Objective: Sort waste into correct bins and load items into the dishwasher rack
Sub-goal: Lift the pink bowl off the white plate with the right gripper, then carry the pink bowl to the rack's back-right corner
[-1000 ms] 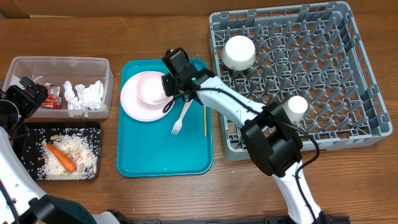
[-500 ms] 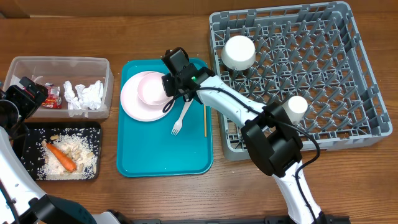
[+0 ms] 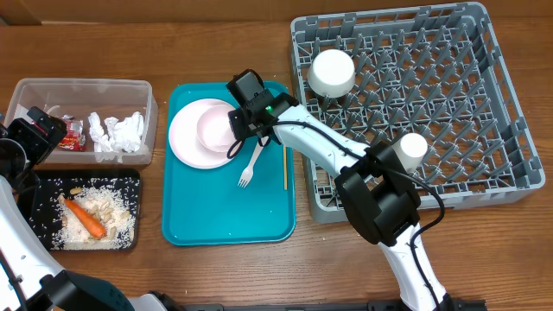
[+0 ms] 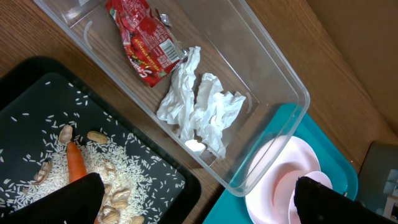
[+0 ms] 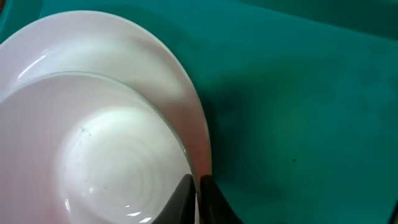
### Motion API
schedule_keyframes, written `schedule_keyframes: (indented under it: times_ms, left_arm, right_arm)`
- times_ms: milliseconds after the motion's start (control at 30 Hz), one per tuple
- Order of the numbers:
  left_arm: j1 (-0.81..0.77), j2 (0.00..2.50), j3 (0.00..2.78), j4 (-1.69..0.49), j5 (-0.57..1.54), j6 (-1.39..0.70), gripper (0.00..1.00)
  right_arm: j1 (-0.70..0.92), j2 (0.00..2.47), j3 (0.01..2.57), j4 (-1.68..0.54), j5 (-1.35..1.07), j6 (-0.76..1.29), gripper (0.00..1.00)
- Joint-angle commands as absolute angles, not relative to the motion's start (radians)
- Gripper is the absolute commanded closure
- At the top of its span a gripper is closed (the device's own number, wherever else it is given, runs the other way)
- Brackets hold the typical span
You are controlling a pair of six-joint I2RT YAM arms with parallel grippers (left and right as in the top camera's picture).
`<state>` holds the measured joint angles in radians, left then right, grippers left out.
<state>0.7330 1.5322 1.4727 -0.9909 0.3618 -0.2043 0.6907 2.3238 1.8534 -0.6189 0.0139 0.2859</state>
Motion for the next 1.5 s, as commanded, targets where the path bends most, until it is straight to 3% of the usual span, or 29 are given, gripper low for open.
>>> schedule_keyframes:
  times_ms: [0,533,767,800,933,1067,1467]
  left_arm:
    - [0.733,1.533,1.496,-0.99,0.355,-0.21,0.0]
    - [0.733,1.533,1.496,-0.99,0.355,-0.21,0.0]
    - [0.733,1.533,1.496,-0.99,0.355,-0.21,0.0]
    - [0.733,1.533,1.496,-0.99,0.355,-0.21,0.0]
    - [0.733,1.533,1.496,-0.99,0.355,-0.21,0.0]
    - [0.733,1.533,1.496,-0.99,0.355,-0.21,0.0]
    - [0.733,1.533,1.496,-0.99,0.355,-0.21,0.0]
  right_arm:
    - [0.693,2.298,1.883,-0.611,0.025,0.281,0.96]
    - [0.691,2.168,1.946,-0.611,0.085,0.217,0.96]
    - [0.69,2.078,1.946,-0.616,0.513,0.092,0.96]
    - [0.688,2.059,1.946,-0.603,0.669,0.044,0.96]
    - [0.656,2.047,1.946,-0.54,0.92,-0.235,0.96]
    - [0.569,2.053,1.946,-0.535,0.926,-0.416,0.96]
    - [0.175,2.065,1.943,-0.527,0.915,-0.419,0.96]
